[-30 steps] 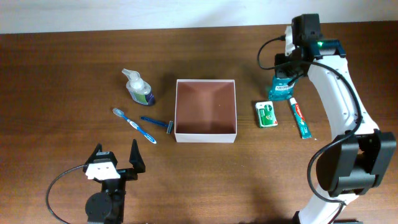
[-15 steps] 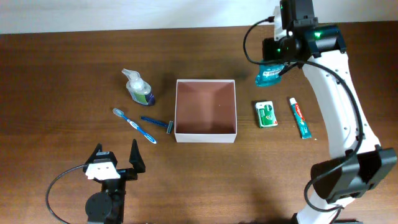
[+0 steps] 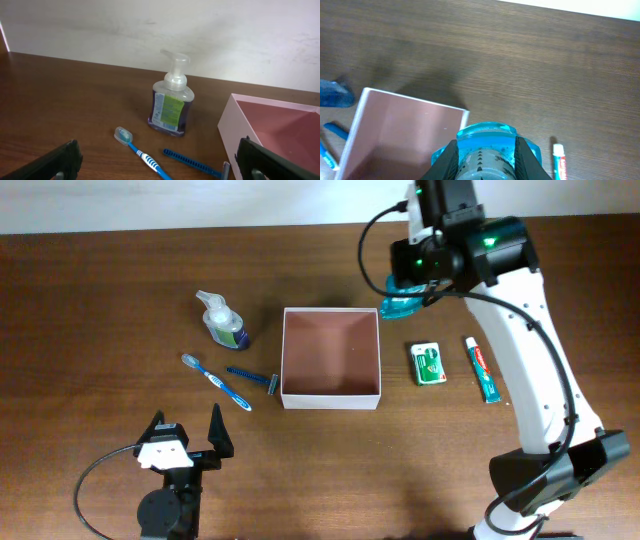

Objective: Pack container
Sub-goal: 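Lift the Listerine bottle and carry it left over the box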

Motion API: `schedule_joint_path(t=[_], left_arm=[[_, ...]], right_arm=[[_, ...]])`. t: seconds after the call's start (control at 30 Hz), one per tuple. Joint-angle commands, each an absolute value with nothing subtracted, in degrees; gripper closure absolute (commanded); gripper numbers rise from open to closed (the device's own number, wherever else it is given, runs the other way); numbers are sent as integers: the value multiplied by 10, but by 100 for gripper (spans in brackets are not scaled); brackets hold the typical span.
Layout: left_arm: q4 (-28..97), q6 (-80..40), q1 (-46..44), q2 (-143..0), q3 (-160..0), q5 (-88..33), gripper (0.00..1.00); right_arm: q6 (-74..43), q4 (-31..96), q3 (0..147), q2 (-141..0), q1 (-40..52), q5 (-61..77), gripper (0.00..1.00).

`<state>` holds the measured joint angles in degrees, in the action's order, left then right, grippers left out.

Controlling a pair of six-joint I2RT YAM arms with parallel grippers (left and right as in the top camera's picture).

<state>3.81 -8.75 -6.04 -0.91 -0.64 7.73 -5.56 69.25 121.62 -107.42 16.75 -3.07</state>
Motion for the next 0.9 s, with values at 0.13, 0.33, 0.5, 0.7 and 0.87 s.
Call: schedule_joint_path(t=[0.13, 0.33, 0.5, 0.7, 0.87], left_arm=[[40, -78, -62, -7, -5, 73, 0], [40, -78, -62, -7, -5, 73, 1], [40, -78, -62, -7, -5, 73, 1], [40, -78, -62, -7, -5, 73, 1], [40, -78, -62, -7, -5, 73, 1]], right_arm=[[-95, 689, 1236, -1049, 222, -37, 79], [-162, 688, 1236, -1050, 225, -37, 85], [-214, 688, 1235, -1053, 225, -37, 85], [-260, 679, 1235, -1066, 234, -36, 85], [-260, 653, 1235, -1086, 261, -37, 85]])
